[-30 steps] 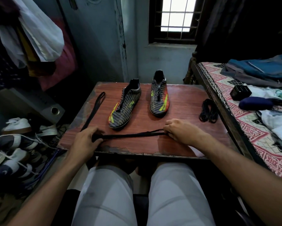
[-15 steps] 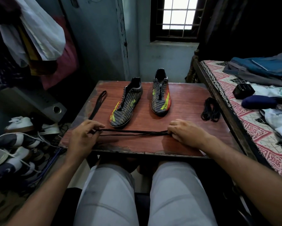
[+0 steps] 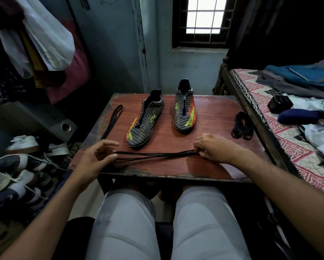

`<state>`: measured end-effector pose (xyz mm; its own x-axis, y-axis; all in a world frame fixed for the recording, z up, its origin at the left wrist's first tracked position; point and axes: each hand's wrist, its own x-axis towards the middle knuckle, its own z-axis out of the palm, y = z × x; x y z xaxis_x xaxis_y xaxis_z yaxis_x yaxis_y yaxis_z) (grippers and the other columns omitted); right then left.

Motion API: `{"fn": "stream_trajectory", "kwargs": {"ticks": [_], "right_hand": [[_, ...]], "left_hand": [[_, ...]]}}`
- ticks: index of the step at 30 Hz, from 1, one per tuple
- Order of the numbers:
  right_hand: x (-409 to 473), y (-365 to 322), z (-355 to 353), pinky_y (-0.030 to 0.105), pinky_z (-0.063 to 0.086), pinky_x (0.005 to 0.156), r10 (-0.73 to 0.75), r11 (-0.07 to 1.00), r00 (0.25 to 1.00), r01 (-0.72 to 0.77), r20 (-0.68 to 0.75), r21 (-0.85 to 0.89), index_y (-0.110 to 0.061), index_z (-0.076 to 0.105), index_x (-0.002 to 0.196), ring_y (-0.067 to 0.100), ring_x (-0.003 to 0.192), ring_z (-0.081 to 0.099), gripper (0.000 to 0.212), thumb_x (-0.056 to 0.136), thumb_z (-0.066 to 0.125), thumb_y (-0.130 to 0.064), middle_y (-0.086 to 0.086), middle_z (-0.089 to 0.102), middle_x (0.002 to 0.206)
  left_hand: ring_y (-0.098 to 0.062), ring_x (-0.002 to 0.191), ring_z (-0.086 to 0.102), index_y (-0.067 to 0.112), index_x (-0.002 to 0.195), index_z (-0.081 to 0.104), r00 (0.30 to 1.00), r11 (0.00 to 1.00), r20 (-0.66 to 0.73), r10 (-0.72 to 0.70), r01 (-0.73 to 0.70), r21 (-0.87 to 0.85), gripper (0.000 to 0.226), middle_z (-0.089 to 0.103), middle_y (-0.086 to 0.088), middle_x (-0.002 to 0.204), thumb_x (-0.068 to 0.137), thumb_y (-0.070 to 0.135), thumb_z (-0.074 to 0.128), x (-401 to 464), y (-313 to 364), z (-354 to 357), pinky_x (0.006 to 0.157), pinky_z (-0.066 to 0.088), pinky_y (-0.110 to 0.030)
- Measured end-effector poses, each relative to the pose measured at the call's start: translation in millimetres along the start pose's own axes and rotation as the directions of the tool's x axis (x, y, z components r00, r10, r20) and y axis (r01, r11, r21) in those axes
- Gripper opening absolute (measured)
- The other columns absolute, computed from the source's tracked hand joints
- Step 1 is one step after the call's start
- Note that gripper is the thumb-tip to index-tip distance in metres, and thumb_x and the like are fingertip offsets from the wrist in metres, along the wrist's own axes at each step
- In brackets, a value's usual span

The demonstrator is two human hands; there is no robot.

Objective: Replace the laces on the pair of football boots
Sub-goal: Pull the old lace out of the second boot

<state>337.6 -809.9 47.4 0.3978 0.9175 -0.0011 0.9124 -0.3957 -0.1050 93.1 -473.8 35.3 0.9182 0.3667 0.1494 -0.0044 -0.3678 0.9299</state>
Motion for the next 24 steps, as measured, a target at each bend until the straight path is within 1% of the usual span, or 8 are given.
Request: {"fn": "stream_trajectory", "kwargs": {"ticks": [4,9,11,13,16,19,21,24], "right_hand": [[2.6,0.1,-4.8,0.039,0.050,0.083,0.004,1.000,0.999,-0.004,0.035,-0.016,-0.018,0.067,0.089,0.024,0.097,0.064,0.012,0.082,0.064,-0.009,0.000,0.068,0.098],[5.0,0.7,-9.0,0.038,0.049,0.081,-0.034,0.997,0.996,0.039,0.078,-0.066,-0.017,0.069,0.090,0.025,0.096,0.064,0.013,0.083,0.063,-0.009,0.002,0.069,0.098],[4.0,1.4,-7.5,0.034,0.044,0.078,-0.063,0.992,0.995,0.072,0.082,-0.104,-0.015,0.069,0.091,0.025,0.095,0.063,0.012,0.084,0.062,-0.008,0.003,0.067,0.099],[3.1,2.2,-6.3,0.032,0.042,0.075,-0.086,0.988,0.994,0.095,0.073,-0.122,-0.015,0.069,0.092,0.025,0.095,0.063,0.012,0.084,0.062,-0.007,0.003,0.066,0.099],[4.5,2.3,-7.0,0.029,0.041,0.075,-0.096,0.987,0.993,0.104,0.069,-0.122,-0.015,0.070,0.091,0.024,0.096,0.064,0.012,0.085,0.063,-0.006,0.002,0.066,0.099],[4.7,3.0,-9.4,0.031,0.043,0.076,-0.092,0.992,0.993,0.098,0.068,-0.084,-0.017,0.071,0.092,0.024,0.096,0.065,0.013,0.084,0.065,-0.008,0.000,0.067,0.099],[3.5,2.6,-9.0,0.031,0.043,0.076,-0.079,0.990,0.995,0.086,0.063,-0.108,-0.020,0.071,0.095,0.022,0.099,0.065,0.015,0.085,0.064,-0.010,-0.001,0.068,0.101],[2.9,0.7,-5.2,0.032,0.042,0.075,-0.069,0.988,0.996,0.075,0.053,-0.137,-0.019,0.068,0.096,0.023,0.099,0.063,0.015,0.085,0.062,-0.011,-0.001,0.067,0.101]], "left_hand": [[0.003,0.081,0.066,0.026,0.112,0.073,0.994,0.897,0.037,0.107,-0.113,0.428,0.035,0.072,0.002,0.096,0.087,0.002,0.078,0.5,6.4,-3.5,0.073,0.048,-0.005],[0.007,0.072,0.064,0.022,0.110,0.076,0.981,0.765,0.059,0.182,-0.179,0.619,0.035,0.073,0.009,0.088,0.081,0.005,0.085,0.4,10.9,0.3,0.068,0.042,-0.002],[-0.003,0.072,0.062,0.020,0.107,0.077,0.977,0.680,0.080,0.196,-0.194,0.707,0.032,0.075,0.006,0.087,0.079,0.008,0.087,0.2,11.6,3.4,0.066,0.035,-0.006],[-0.017,0.077,0.067,0.019,0.101,0.079,0.974,0.635,0.084,0.211,-0.202,0.746,0.026,0.076,0.002,0.087,0.079,0.008,0.087,0.0,10.8,3.1,0.064,0.033,-0.010],[-0.022,0.077,0.071,0.022,0.093,0.081,0.970,0.593,0.087,0.226,-0.208,0.778,0.025,0.077,0.003,0.086,0.075,0.008,0.089,-0.7,10.2,0.6,0.058,0.040,-0.023],[-0.025,0.067,0.072,0.022,0.086,0.083,0.954,0.546,0.130,0.271,-0.264,0.795,0.029,0.075,0.001,0.077,0.066,0.006,0.095,0.6,5.4,-0.6,0.055,0.043,-0.026],[-0.025,0.068,0.071,0.024,0.090,0.083,0.954,0.543,0.131,0.270,-0.263,0.797,0.028,0.074,0.001,0.079,0.069,0.009,0.094,0.4,0.8,-1.2,0.053,0.035,-0.022],[-0.029,0.076,0.071,0.027,0.101,0.081,0.956,0.533,0.119,0.267,-0.249,0.809,0.030,0.071,0.000,0.087,0.077,0.011,0.088,-2.0,-6.7,-1.0,0.056,0.036,-0.026]]}}
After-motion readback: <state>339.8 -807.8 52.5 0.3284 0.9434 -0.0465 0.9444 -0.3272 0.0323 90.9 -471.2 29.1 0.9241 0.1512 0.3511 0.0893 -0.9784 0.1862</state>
